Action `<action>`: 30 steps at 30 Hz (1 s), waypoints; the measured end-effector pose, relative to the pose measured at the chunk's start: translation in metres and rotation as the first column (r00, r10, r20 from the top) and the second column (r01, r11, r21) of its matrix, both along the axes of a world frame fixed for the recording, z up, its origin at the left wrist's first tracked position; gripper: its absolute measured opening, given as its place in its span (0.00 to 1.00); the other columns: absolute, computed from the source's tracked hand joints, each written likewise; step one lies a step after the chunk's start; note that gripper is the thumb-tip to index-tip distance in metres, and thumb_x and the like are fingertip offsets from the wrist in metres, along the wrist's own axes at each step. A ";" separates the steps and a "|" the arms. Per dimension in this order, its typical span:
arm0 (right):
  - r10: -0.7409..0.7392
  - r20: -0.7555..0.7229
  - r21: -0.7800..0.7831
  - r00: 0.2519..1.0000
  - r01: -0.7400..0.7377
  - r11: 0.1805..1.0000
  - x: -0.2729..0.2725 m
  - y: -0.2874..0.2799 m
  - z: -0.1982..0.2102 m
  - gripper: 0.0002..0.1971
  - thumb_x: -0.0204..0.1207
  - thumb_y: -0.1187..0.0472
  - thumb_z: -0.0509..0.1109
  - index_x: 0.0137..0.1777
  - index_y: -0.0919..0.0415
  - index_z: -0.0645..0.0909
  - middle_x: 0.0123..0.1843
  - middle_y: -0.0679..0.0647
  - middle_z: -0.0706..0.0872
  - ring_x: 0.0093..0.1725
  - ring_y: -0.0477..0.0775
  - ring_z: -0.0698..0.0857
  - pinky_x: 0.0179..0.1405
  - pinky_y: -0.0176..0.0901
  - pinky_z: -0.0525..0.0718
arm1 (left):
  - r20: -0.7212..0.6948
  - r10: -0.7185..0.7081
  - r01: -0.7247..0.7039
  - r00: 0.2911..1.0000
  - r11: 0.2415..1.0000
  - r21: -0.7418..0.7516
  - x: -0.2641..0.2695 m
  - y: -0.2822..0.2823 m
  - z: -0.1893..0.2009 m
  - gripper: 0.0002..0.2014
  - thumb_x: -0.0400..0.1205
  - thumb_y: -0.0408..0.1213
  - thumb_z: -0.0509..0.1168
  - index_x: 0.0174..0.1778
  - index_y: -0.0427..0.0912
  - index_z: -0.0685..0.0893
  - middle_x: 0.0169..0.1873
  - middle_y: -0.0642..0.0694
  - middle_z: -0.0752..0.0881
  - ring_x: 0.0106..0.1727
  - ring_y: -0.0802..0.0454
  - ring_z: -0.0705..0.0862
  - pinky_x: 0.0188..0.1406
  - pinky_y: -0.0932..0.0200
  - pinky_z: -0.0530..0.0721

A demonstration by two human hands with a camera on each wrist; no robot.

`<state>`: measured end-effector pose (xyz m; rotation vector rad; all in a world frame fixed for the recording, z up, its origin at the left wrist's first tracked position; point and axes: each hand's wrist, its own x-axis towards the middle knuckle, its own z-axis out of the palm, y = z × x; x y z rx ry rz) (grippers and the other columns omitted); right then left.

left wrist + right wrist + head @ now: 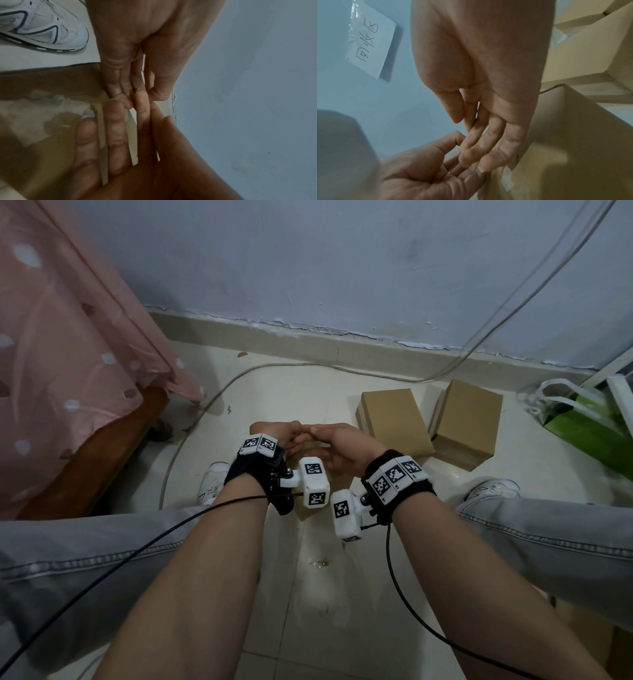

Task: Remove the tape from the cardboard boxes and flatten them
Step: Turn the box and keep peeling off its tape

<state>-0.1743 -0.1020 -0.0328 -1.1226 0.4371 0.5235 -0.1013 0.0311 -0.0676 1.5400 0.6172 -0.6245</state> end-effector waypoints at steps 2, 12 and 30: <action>0.000 0.003 0.014 1.000 0.000 1.000 0.001 0.002 0.000 0.18 0.89 0.63 0.54 0.69 0.75 0.78 0.54 0.66 0.85 0.27 0.46 0.86 0.25 0.35 0.83 | -0.006 -0.047 0.048 0.999 0.999 0.019 0.011 0.005 -0.019 0.21 0.54 0.32 0.78 0.42 0.28 0.91 0.39 0.31 0.91 0.45 0.33 0.92 0.51 0.31 0.88; -0.026 -0.044 0.026 0.999 0.027 0.999 0.007 -0.008 0.001 0.18 0.88 0.58 0.56 0.67 0.65 0.82 0.56 0.55 0.89 0.49 0.54 0.87 0.59 0.48 0.85 | 0.042 0.004 -0.002 0.999 1.000 -0.029 -0.005 -0.001 0.017 0.06 0.76 0.27 0.71 0.45 0.27 0.87 0.38 0.35 0.89 0.39 0.43 0.89 0.53 0.49 0.90; -0.287 0.051 -0.489 0.956 0.275 0.828 0.007 -0.034 -0.018 0.14 0.84 0.71 0.54 0.63 0.73 0.78 0.40 0.62 0.82 0.28 0.56 0.80 0.30 0.46 0.83 | 0.135 -0.144 0.093 0.980 0.941 0.325 -0.014 0.083 -0.084 0.07 0.79 0.21 0.66 0.38 0.30 0.88 0.31 0.35 0.89 0.33 0.42 0.87 0.40 0.52 0.87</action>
